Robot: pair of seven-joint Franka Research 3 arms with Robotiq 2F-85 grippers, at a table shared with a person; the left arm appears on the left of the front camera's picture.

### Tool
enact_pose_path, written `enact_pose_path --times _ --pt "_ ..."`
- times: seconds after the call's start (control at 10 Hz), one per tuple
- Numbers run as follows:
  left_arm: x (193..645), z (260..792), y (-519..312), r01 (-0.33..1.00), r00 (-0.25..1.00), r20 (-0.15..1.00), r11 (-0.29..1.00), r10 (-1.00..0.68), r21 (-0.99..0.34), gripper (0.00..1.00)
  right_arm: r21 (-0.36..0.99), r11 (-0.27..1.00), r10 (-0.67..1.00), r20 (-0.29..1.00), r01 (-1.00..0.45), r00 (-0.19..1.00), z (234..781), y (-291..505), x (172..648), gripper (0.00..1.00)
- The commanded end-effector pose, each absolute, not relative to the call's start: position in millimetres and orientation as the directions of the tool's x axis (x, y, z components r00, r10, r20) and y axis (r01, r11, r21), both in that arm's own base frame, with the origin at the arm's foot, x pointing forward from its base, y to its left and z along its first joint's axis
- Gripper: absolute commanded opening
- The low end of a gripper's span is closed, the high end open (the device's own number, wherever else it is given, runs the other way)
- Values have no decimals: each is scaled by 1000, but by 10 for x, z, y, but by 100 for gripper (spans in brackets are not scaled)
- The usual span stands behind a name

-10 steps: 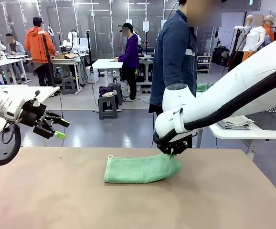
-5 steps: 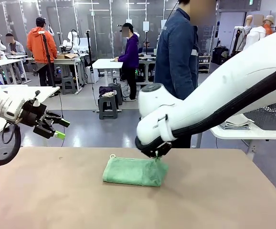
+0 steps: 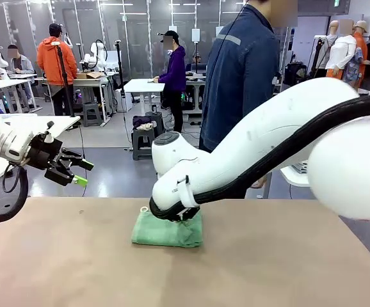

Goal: Fold the towels and place them in the basket.
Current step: When a person lays out a Towel with hook on the table, fold it in half twice.

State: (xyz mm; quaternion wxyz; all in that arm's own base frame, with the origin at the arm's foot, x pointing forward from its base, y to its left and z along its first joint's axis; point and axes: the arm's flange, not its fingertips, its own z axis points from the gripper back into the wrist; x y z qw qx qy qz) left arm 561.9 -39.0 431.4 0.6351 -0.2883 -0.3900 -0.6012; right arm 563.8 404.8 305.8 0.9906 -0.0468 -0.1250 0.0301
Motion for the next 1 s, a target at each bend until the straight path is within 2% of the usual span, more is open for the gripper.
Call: enact_pose_path --times 0.0,0.4,0.9 --pt "5604 4333 -397 989 -34 843 105 -537 106 100 -52 998 50 267 -38 962 3149 4280 5550 0" --pt "5604 4333 -397 989 -34 843 105 -537 106 100 -35 997 75 309 -68 948 3423 4590 5274 0" --pt "5604 4333 -397 989 -34 843 105 -537 106 100 199 975 26 330 -97 944 3475 4738 5333 0"
